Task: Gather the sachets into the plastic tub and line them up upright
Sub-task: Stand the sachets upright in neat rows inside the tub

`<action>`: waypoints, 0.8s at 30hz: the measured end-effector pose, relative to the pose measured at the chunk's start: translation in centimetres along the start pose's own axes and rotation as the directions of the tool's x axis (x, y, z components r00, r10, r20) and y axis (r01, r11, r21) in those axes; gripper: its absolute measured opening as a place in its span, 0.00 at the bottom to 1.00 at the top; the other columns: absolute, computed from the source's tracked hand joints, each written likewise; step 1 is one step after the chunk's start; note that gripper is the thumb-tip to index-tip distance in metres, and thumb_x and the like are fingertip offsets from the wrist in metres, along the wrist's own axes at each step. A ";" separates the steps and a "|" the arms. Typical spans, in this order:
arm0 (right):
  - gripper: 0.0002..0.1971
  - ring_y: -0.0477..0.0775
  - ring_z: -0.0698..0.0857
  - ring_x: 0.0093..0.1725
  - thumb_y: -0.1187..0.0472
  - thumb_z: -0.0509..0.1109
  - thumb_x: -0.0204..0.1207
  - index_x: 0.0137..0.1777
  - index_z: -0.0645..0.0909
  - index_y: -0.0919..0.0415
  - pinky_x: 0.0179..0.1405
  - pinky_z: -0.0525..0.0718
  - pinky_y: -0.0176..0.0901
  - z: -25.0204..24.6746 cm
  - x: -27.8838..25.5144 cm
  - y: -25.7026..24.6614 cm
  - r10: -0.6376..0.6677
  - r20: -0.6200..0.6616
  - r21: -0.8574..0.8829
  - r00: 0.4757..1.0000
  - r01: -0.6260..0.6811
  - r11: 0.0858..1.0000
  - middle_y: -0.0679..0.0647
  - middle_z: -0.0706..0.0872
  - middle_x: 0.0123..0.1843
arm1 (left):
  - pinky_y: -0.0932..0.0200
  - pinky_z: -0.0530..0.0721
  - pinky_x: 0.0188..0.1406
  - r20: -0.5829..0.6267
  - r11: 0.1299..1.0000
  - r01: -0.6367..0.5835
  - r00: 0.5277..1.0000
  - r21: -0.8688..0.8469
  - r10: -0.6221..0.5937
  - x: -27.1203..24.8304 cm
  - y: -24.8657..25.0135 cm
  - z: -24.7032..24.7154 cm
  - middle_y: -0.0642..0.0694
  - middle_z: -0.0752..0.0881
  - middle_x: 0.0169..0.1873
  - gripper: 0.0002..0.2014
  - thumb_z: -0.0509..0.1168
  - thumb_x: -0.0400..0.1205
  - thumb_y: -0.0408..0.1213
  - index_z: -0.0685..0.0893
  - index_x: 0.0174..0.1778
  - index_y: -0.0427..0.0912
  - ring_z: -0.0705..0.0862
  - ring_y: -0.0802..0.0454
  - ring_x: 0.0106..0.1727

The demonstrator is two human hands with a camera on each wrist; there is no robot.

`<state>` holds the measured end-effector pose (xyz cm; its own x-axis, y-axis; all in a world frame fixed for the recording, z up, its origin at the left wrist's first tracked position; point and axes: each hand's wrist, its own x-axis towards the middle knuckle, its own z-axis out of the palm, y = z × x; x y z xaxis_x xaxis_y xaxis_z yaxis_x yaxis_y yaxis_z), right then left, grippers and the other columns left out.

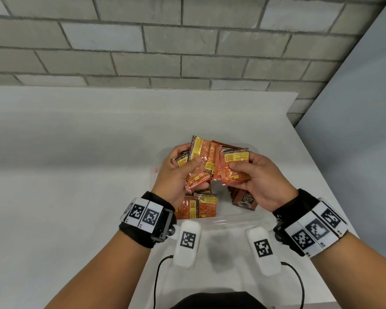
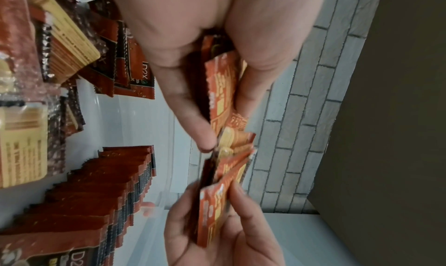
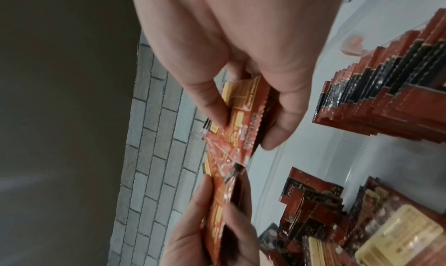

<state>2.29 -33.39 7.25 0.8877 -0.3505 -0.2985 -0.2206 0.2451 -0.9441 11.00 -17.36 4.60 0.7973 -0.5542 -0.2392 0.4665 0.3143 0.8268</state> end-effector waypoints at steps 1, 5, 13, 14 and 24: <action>0.11 0.53 0.89 0.46 0.71 0.65 0.78 0.56 0.82 0.59 0.42 0.87 0.46 -0.2 0.0 -0.2 -0.011 -0.018 -0.003 1.000 0.011 1.000 0.55 0.90 0.48 | 0.55 0.87 0.22 0.007 1.000 0.006 1.000 0.011 -0.006 0.0 0.1 -0.1 0.42 0.90 0.49 0.18 0.71 0.74 0.30 0.80 0.58 0.47 0.89 0.39 0.43; 0.12 0.52 0.88 0.45 0.73 0.63 0.79 0.57 0.80 0.59 0.44 0.89 0.45 -0.9 -0.1 -1.6 -0.047 0.041 -0.106 0.998 0.051 0.993 0.55 0.90 0.49 | 0.60 0.81 0.16 0.100 0.986 0.064 0.992 0.152 -0.080 0.0 0.6 -0.6 0.37 0.89 0.47 0.21 0.74 0.66 0.33 0.82 0.55 0.46 0.89 0.42 0.35; 0.13 0.53 0.87 0.46 0.75 0.63 0.78 0.52 0.82 0.57 0.51 0.85 0.51 -0.3 0.2 -2.0 -0.058 0.108 -0.300 0.992 0.088 0.950 0.56 0.89 0.48 | 0.57 0.86 0.22 0.139 0.987 0.110 0.982 0.119 -0.126 0.7 0.3 0.4 0.38 0.90 0.50 0.18 0.69 0.75 0.34 0.80 0.62 0.41 0.89 0.42 0.41; 0.13 0.53 0.87 0.46 0.75 0.63 0.78 0.52 0.82 0.58 0.51 0.85 0.50 -0.4 0.3 -1.9 -0.074 0.091 -0.292 0.993 0.098 0.951 0.55 0.89 0.48 | 0.54 0.88 0.24 0.125 0.987 0.154 0.980 0.035 -0.157 0.7 0.3 0.3 0.37 0.90 0.48 0.12 0.65 0.80 0.33 0.79 0.60 0.37 0.89 0.40 0.42; 0.12 0.55 0.87 0.43 0.74 0.61 0.78 0.56 0.81 0.62 0.48 0.86 0.50 -1.7 0.4 -1.3 -0.009 0.067 0.058 0.998 0.005 0.998 0.57 0.90 0.46 | 0.37 0.88 0.48 0.099 0.987 0.159 0.983 -0.018 -0.156 0.7 0.4 -0.4 0.36 0.88 0.51 0.21 0.67 0.75 0.26 0.74 0.65 0.37 0.87 0.36 0.52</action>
<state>2.20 -35.39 8.10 0.9147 -0.2914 -0.2800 -0.1924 0.2953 -0.9358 11.91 -17.29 4.59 0.6729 -0.6697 -0.3141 0.5941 0.2364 0.7688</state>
